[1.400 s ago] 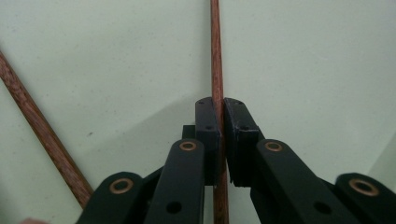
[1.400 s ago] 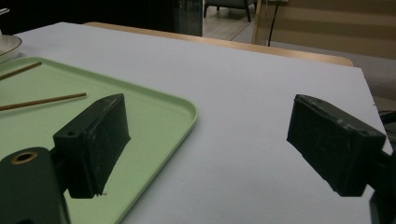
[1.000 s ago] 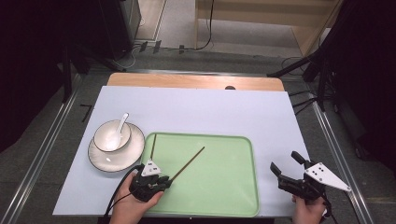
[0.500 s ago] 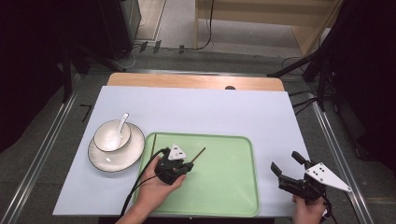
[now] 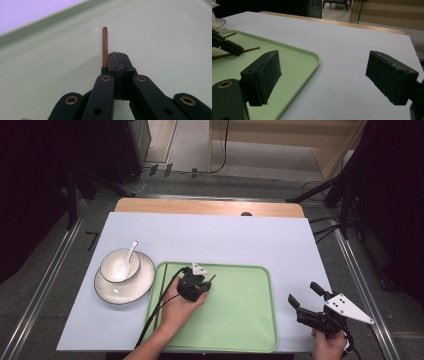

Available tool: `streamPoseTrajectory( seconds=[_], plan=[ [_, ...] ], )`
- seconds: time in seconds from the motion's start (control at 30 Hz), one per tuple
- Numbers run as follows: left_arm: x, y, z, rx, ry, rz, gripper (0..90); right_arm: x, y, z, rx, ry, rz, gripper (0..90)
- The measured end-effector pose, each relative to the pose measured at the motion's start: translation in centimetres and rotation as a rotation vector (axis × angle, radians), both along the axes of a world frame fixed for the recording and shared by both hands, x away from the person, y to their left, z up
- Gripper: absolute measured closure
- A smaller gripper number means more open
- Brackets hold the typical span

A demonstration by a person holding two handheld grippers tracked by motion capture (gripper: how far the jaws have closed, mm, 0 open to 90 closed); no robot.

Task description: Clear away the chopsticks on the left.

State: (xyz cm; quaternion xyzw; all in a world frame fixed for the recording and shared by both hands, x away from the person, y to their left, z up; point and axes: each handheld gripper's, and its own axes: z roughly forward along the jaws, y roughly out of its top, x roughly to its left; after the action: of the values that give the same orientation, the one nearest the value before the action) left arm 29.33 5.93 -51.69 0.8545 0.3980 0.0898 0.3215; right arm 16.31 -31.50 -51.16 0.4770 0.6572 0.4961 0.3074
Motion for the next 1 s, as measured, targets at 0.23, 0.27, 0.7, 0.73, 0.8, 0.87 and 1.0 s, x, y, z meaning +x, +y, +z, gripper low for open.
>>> streamPoseTrajectory(
  seconds=[0.23,0.27,0.7,0.73,0.8,0.87,1.0],
  plan=[
    [1.2,2.9,0.3,0.023,-0.006,0.094,90.0,0.0,0.1,0.0,-0.001,0.003,-0.001,12.8],
    [1.3,3.5,0.3,0.028,-0.005,0.11,90.0,0.0,0.1,0.0,-0.001,0.003,0.001,12.8],
    [2.6,8.1,0.7,0.025,0.018,0.242,90.0,0.1,0.2,0.0,-0.008,0.006,0.003,12.8],
    [2.6,8.2,0.7,0.022,0.02,0.245,90.0,0.1,0.2,0.0,-0.009,0.005,0.003,12.8],
    [2.6,8.6,0.7,0.005,0.022,0.249,90.0,0.1,0.2,0.0,-0.01,0.005,0.004,12.8],
    [2.6,8.9,0.8,-0.002,0.015,0.248,90.0,0.1,0.3,0.0,-0.009,0.007,0.004,12.8],
    [1.9,9.5,1.3,-0.02,-0.012,0.21,89.6,0.1,0.6,0.1,-0.015,0.004,0.009,12.8]
  ],
)
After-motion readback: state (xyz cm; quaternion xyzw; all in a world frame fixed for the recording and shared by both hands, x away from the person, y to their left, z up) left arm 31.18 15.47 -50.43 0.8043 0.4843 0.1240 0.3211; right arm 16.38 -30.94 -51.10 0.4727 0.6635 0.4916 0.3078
